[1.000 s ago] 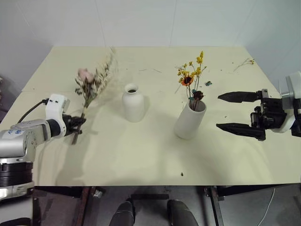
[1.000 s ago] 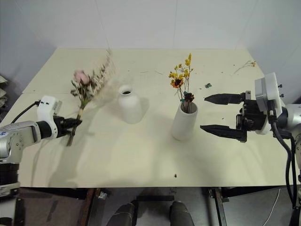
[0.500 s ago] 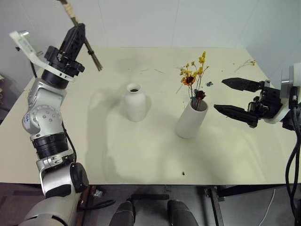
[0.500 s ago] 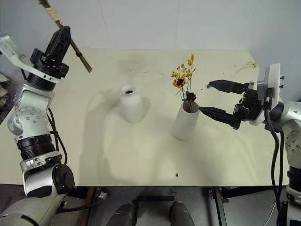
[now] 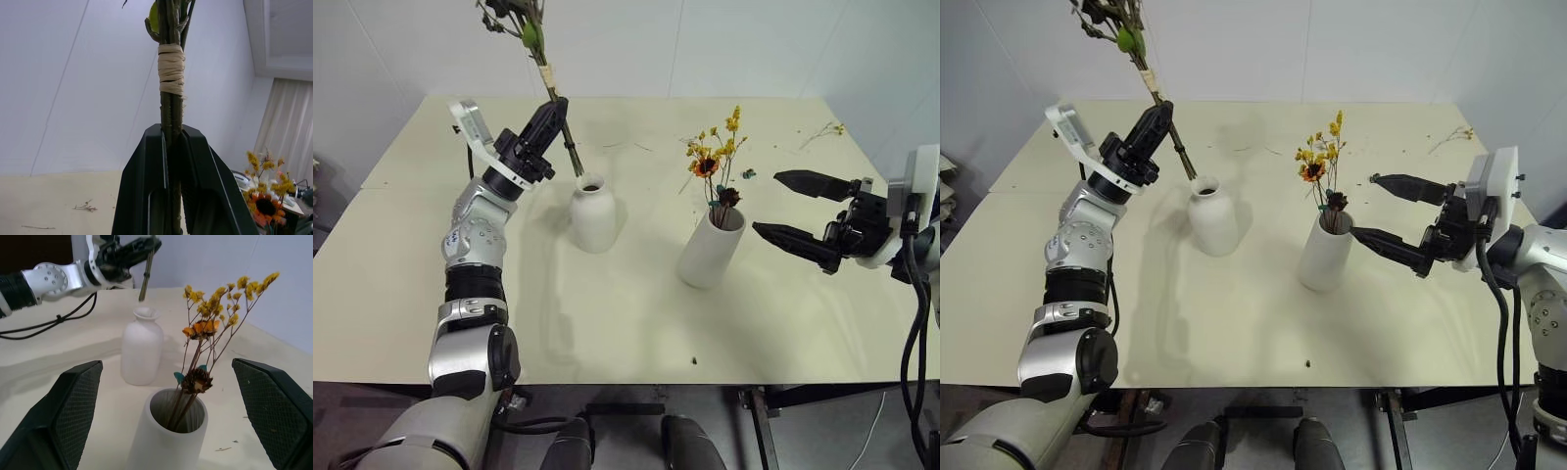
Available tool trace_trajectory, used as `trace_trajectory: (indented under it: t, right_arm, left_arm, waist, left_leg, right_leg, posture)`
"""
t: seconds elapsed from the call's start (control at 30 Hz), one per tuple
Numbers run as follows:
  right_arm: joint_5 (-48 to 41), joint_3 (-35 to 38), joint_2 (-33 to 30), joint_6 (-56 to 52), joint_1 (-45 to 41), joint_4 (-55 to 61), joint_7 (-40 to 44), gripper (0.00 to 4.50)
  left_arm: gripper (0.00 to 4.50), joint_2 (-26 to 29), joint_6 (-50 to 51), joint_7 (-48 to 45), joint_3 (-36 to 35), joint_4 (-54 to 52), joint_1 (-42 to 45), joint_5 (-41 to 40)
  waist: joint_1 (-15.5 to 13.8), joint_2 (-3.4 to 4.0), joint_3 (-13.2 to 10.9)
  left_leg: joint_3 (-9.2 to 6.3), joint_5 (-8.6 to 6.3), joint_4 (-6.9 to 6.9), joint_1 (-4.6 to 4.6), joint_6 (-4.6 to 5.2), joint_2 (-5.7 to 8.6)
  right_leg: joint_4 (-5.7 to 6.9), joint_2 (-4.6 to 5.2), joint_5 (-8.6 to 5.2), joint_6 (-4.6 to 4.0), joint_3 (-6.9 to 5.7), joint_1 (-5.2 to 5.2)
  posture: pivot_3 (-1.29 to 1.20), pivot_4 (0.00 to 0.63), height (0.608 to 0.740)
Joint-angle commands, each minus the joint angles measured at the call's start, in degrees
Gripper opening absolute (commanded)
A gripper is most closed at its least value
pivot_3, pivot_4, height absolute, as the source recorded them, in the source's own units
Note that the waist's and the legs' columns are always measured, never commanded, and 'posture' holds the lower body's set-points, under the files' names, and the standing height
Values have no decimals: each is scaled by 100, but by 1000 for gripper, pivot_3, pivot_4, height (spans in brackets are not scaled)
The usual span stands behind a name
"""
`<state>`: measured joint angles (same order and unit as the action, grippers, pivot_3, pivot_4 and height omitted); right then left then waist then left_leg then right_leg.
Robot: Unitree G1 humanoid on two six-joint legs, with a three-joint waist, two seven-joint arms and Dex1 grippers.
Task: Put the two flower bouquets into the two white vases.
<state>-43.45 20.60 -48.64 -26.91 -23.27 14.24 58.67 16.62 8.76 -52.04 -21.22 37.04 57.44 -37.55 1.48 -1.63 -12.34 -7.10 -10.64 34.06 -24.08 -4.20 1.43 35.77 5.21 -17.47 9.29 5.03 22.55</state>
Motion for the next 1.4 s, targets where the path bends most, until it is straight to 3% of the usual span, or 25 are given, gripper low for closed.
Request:
trace_trajectory:
  t: [0.03, 0.2, 0.37, 0.63, 0.83, 1.13, 1.23, 1.4]
  right_arm:
    - [-148, 250, 44, -16, 131, 330, -220, 4500]
    - [-302, 298, 99, -102, 258, 598, -464, 4500]
    - [-341, 337, 80, -106, 299, 638, -569, 4500]
    - [-357, 212, 172, -54, 270, 646, -698, 4500]
    - [-338, 177, 222, -20, 278, 618, -677, 4500]
    - [-184, 272, -51, 108, 359, 215, -181, 4500]
    - [-343, 481, -118, 110, 230, -120, 29, 4500]
    - [315, 261, -497, 674, 355, -537, 643, 4500]
  left_arm:
    - [70, -121, -322, -226, 3, 188, 115, 33]
    - [70, -289, -550, -371, 70, 258, -7, 113]
    - [70, -97, -1041, -629, 201, 634, -40, 472]
    - [2604, 71, -1572, -868, 295, 874, -142, 809]
    - [4446, 366, -1467, -1147, 523, 225, -595, 978]
    - [4494, 2463, -443, -1591, 244, -1373, -1892, 830]
    - [4494, 2738, -115, -1575, 65, -1974, -2092, 564]
    - [4494, 3215, 578, -1793, -153, -3013, -2728, 133]
  waist:
    - [-1, 0, 0]
    - [9, -1, 0]
    - [4, 0, 0]
    - [0, 0, 0]
    - [13, 0, 0]
    - [16, 1, 0]
    - [-18, 1, 0]
    - [6, 3, 1]
  left_leg:
    - [-1, 0, 0, 0, 0, -1]
    - [-1, 0, 1, -1, 0, 0]
    - [-1, 0, 0, 2, 0, -2]
    - [-2, 0, -2, 0, 1, -1]
    - [-2, 0, -3, 1, 1, -2]
    - [-3, 0, -15, 8, 1, -25]
    - [-4, 0, -14, 6, 0, -25]
    - [2, 0, -20, 8, -1, -24]
  right_leg:
    - [0, -1, 0, 0, 0, 0]
    - [0, 1, 1, 2, 0, 0]
    - [1, -2, 1, 1, 0, 0]
    - [-5, -1, 3, 1, 0, -1]
    - [-4, -1, 3, 1, 0, -1]
    - [5, -22, 2, -17, 5, 5]
    - [0, -21, 3, -19, 3, 2]
    - [-18, -13, 4, -22, 2, -6]
  posture:
    - [0, 150, 740]
    - [0, 150, 740]
    - [0, 150, 740]
    - [0, 150, 740]
    - [0, 150, 740]
    - [0, 150, 740]
    - [0, 150, 740]
    - [0, 150, 740]
